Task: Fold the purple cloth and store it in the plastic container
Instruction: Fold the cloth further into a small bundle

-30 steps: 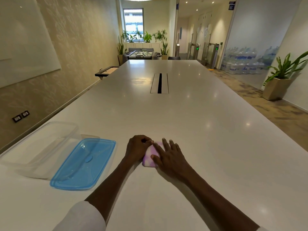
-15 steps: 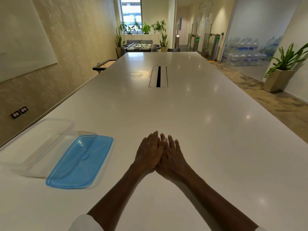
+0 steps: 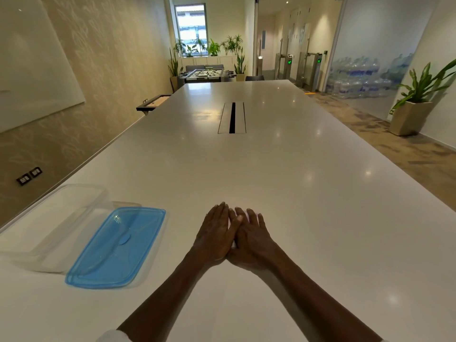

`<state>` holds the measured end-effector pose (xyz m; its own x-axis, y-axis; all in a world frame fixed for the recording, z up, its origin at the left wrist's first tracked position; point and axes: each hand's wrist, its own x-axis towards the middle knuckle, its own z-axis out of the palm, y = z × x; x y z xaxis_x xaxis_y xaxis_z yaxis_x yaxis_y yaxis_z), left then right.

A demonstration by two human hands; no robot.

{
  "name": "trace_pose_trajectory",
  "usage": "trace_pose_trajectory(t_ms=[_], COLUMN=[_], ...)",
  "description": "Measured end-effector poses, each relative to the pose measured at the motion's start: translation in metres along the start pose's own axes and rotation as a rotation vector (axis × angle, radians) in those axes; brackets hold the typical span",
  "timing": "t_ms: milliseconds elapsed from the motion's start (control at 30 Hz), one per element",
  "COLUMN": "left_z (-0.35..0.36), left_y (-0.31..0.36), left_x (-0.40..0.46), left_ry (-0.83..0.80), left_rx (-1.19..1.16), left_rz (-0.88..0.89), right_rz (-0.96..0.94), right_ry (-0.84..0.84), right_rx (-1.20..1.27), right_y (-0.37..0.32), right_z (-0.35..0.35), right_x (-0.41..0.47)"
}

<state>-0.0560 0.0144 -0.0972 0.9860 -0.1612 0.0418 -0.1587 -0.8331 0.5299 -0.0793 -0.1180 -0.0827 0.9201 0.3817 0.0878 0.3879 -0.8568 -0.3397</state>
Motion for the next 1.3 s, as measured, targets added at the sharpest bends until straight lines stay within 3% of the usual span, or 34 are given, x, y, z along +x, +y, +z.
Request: trace_pose_trajectory(t_ms=[233,433,567,733,833,967,1133,1300], left_z=[-0.02,-0.03,-0.032,-0.036,-0.023,0.003,0.007,0.009], left_y=[-0.018,-0.015,-0.006,0.019,0.036,0.033,0.03,0.021], left_x=[0.005,0.011,0.011,0.007,-0.01,-0.023,-0.017,-0.012], left_ry=[-0.027,0.162,0.169,0.281,0.343,0.305,0.221,0.112], left_rx=[0.196,0.305,0.147,-0.251,-0.38,-0.258,-0.015,0.078], left_rz=[0.331,0.143,0.034,-0.074,-0.072,0.053,0.061,0.024], right_rz=[0.116,0.243,0.261,0.132,0.049,0.038,0.076,0.087], right_ry=[-0.074,-0.176,-0.159,0.134,0.113,0.014,-0.053,-0.079], right_rx=[-0.08,-0.053,-0.104,-0.113,-0.111,0.002,0.086,0.026], right_y=[-0.013,-0.03,-0.042,-0.021,-0.003,0.012,0.016,0.019], right_z=[-0.001,-0.01,-0.022,-0.032,-0.031,-0.027,-0.019,-0.014], right_x=[-0.021,-0.059,-0.071,-0.039,-0.017,-0.009,-0.012,-0.01])
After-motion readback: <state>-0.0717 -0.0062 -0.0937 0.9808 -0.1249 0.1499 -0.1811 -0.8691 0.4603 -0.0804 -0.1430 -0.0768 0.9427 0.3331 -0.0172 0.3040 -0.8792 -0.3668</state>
